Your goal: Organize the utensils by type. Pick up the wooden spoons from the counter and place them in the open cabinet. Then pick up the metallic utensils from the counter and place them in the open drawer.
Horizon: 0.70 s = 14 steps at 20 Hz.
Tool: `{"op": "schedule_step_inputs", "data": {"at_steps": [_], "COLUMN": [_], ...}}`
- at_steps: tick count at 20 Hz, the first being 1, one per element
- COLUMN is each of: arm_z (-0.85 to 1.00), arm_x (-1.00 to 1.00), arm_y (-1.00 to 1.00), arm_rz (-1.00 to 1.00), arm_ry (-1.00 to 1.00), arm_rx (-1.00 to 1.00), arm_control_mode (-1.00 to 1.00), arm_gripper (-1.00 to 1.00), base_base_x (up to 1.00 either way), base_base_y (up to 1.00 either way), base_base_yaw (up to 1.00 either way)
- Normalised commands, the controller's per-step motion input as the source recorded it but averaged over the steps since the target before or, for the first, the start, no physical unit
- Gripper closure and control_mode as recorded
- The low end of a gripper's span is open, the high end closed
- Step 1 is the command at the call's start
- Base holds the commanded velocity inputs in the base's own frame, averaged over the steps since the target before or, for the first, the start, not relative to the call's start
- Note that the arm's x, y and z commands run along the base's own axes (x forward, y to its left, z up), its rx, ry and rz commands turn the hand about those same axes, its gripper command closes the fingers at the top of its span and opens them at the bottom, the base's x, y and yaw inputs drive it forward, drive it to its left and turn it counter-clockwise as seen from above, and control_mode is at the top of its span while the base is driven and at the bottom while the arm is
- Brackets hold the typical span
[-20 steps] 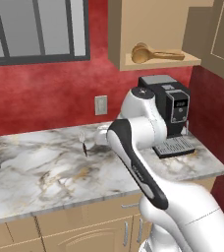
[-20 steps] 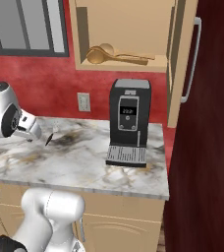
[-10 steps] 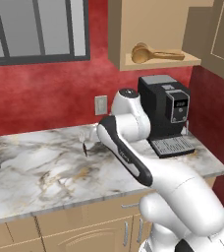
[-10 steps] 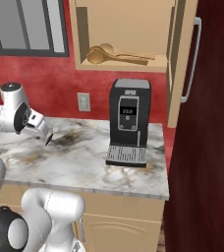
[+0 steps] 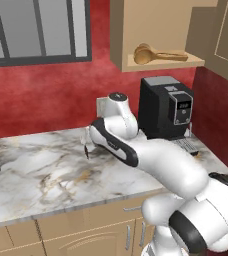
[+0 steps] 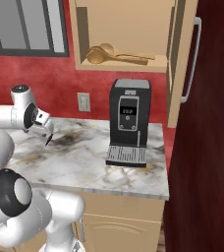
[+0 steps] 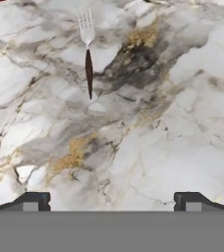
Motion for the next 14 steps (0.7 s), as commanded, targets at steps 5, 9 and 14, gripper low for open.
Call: {"op": "schedule_step_inputs", "data": {"at_steps": [5,9,14], "arm_z": [-0.26,-0.23,-0.21], "arm_x": [0.51,0.46,0.41], "arm_y": [0.08,0.13,0.23], "arm_rz": [0.00,0.00,0.00], "arm_ry": [0.10,0.12,0.08], "arm_rx": [0.00,0.00,-0.01], "arm_control_mode": [-1.00,-1.00,-1.00], "arm_gripper": [-1.00,-1.00,-1.00], "base_base_x": [0.00,0.00,0.00], "base_base_y": [0.00,0.00,0.00], "base_base_yaw": [0.00,0.00,0.00]}}
